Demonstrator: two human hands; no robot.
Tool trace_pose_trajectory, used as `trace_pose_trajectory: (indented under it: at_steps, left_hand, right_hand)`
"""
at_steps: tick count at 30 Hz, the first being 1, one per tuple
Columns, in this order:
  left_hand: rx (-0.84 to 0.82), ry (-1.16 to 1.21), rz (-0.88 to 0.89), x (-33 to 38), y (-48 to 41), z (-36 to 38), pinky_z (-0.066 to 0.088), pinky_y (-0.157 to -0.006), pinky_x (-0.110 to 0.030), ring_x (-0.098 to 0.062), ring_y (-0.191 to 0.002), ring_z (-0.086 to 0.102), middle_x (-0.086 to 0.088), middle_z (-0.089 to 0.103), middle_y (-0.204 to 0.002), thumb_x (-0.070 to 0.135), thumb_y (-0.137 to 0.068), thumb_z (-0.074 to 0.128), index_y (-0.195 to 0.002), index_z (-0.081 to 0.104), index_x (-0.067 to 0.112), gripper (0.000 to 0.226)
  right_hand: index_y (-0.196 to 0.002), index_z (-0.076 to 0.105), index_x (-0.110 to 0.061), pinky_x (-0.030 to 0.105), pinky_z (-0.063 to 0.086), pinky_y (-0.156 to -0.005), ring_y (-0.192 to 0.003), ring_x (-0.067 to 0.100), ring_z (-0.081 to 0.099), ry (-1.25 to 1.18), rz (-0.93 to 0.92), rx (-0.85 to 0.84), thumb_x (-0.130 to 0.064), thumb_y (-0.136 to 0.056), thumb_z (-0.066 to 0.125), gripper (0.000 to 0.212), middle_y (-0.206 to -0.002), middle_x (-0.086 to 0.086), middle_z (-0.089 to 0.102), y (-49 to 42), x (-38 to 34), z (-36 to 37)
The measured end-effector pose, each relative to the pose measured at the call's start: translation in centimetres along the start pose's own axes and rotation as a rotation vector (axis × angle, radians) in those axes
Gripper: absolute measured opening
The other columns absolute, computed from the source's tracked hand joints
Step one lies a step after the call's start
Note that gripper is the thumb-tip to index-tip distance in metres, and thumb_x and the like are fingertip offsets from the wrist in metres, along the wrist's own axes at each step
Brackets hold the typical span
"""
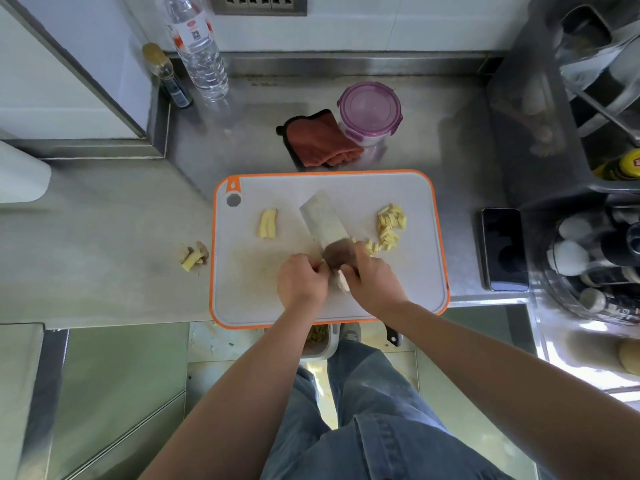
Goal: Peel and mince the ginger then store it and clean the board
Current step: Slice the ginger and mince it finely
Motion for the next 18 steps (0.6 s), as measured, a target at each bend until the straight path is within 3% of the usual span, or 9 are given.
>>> trace_pose_trajectory:
  at_steps: [5,9,12,15,18]
  left_hand:
    - [0.010,0.048,0.014,-0.4,0.0,0.1,0.039,-0.059,-0.026,-0.021,-0.072,0.063,-0.002,0.069,-0.074,0.029,-0.085,0.064,-0.081,0.072,0.013,0.018]
    - [0.012,0.107,0.050,-0.9,0.2,0.3,0.042,-0.061,-0.027,-0.022,-0.075,0.065,-0.004,0.071,-0.079,0.027,-0.086,0.063,-0.086,0.073,0.011,0.019]
    - [0.043,0.163,0.072,-1.0,0.6,-0.2,0.047,-0.067,-0.030,-0.024,-0.080,0.066,-0.006,0.072,-0.084,0.021,-0.088,0.058,-0.092,0.071,0.010,0.018]
    - [0.136,0.133,0.068,-1.5,0.8,-1.7,0.040,-0.072,-0.026,-0.025,-0.091,0.063,-0.006,0.070,-0.097,0.014,-0.091,0.054,-0.103,0.066,0.009,0.017]
    - [0.155,0.110,0.076,-1.9,0.9,-2.3,0.037,-0.072,-0.025,-0.027,-0.094,0.062,-0.008,0.069,-0.100,0.011,-0.091,0.054,-0.104,0.063,0.008,0.016]
  right_hand:
    - [-0.104,0.036,-0.010,0.049,0.051,-0.062,-0.070,0.035,0.057,-0.029,0.004,0.107,-0.020,-0.096,0.039,0.013,-0.082,0.014,0.059,-0.7,0.9,-1.9]
    - [-0.101,0.036,-0.013,0.046,0.050,-0.056,-0.066,0.034,0.056,-0.064,-0.025,0.154,-0.020,-0.095,0.038,0.010,-0.075,0.013,0.059,-0.7,1.2,-2.3]
    - [-0.106,0.037,-0.008,0.043,0.049,-0.058,-0.071,0.035,0.058,-0.093,-0.079,0.100,-0.019,-0.097,0.040,0.015,-0.082,0.016,0.061,-0.1,0.3,-1.8]
    - [-0.116,0.037,-0.006,0.036,0.041,-0.054,-0.067,0.032,0.054,-0.067,-0.150,0.001,-0.019,-0.098,0.040,0.023,-0.075,0.012,0.055,0.7,-1.0,-0.4]
    - [-0.110,0.039,-0.007,0.032,0.031,-0.049,-0.064,0.029,0.051,-0.025,-0.162,-0.060,-0.019,-0.098,0.040,0.017,-0.070,0.006,0.049,0.9,-1.1,1.1]
Point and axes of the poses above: each hand's wrist, its own y-axis away from the middle knuckle, its own z-axis out of the palm, x = y × z, the point moved 6 cm from there along -y, towards the middle knuckle
